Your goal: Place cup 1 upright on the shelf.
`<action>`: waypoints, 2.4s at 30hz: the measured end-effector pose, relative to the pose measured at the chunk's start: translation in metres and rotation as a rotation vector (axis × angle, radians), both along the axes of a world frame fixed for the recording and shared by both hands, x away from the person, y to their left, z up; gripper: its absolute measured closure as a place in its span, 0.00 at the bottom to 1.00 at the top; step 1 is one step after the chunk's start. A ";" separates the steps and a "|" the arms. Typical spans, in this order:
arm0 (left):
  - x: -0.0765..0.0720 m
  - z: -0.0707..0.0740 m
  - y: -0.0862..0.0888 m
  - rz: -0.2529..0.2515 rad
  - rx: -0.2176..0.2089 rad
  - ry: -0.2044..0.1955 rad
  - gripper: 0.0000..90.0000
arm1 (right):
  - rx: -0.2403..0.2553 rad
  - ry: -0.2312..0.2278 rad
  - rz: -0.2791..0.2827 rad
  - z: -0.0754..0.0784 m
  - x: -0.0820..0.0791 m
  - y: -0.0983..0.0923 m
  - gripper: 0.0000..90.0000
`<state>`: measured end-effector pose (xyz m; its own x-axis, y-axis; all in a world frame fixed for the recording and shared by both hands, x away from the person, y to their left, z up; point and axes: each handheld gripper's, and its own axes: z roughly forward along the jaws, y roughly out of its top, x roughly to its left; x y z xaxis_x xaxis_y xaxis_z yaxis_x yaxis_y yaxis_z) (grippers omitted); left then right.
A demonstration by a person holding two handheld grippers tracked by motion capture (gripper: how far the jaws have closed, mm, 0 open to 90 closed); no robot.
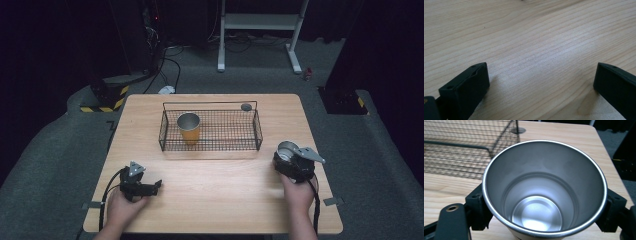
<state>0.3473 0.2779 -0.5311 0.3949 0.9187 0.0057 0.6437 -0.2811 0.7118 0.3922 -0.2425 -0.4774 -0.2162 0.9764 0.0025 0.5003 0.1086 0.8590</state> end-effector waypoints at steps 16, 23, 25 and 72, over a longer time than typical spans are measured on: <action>0.001 0.000 0.000 0.003 0.002 0.000 0.00 | -0.046 0.018 0.065 0.007 -0.016 0.049 0.21; 0.001 0.000 -0.001 0.014 0.010 0.002 0.00 | -0.028 0.005 0.085 0.018 -0.016 0.076 0.21; 0.001 0.000 -0.001 0.014 0.010 0.002 0.00 | -0.023 0.005 0.081 0.019 -0.014 0.082 0.21; 0.001 0.000 -0.001 0.018 0.006 0.000 0.00 | 0.019 -0.062 0.126 0.059 0.014 0.127 0.21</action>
<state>0.3487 0.2765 -0.5309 0.3786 0.9255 0.0116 0.6483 -0.2741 0.7104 0.4063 -0.1151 -0.4187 -0.3373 0.9414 0.0038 0.4295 0.1503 0.8905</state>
